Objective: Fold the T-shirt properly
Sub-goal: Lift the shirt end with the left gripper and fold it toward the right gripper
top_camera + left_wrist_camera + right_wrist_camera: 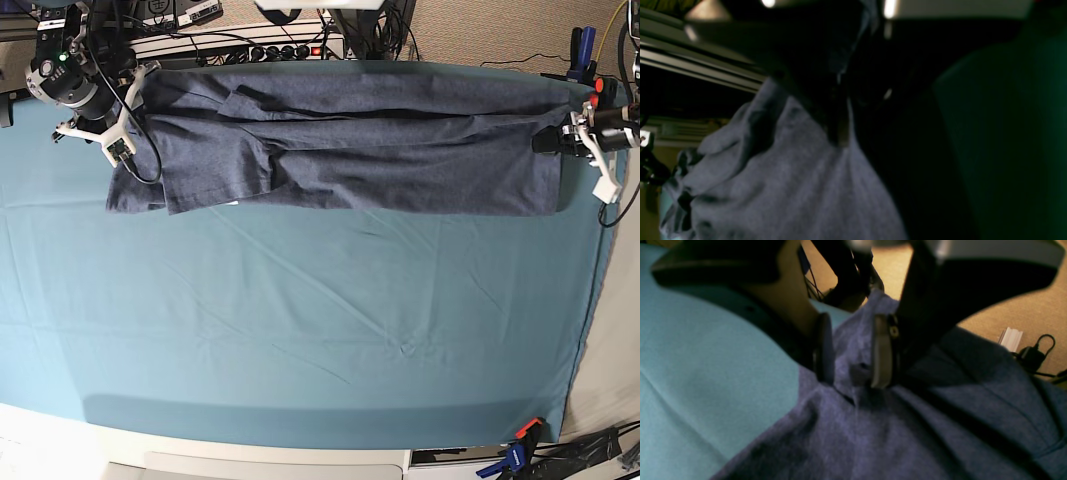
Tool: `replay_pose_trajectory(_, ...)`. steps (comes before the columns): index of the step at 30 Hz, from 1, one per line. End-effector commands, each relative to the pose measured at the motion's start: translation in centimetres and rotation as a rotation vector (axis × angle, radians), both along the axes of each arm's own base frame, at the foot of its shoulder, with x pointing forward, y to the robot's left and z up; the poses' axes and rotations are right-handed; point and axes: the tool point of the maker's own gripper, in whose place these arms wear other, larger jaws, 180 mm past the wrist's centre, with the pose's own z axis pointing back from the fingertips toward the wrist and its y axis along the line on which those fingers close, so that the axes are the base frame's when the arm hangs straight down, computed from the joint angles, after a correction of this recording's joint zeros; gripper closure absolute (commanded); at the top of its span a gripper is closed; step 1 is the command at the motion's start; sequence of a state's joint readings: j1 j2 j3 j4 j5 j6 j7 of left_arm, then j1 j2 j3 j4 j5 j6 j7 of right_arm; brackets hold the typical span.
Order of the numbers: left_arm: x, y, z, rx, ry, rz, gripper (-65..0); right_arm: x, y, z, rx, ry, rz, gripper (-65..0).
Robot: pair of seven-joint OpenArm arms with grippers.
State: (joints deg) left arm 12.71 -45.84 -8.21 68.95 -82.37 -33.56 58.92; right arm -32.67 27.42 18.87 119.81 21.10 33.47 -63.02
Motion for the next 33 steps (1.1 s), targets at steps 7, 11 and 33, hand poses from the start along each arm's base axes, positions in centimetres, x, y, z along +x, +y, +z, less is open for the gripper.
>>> replay_pose_trajectory(7, 0.6, -3.0, 2.8, 0.03, -0.09, -0.19, 0.0, 0.6, -0.2, 0.8, -0.006, -0.03, 0.006, -19.8)
replay_pose_trajectory(11, 1.0, -6.8, 5.9, 0.005, -0.229, -0.332, 0.0, 0.6, -0.2, 0.8, -0.007, -0.03, 0.005, -19.8)
replay_pose_trajectory(33, -0.8, -26.5, 9.7, -0.168, -0.583, -0.591, 0.0, 0.9, 0.9, 0.7, 0.04, -0.063, -0.006, -19.8)
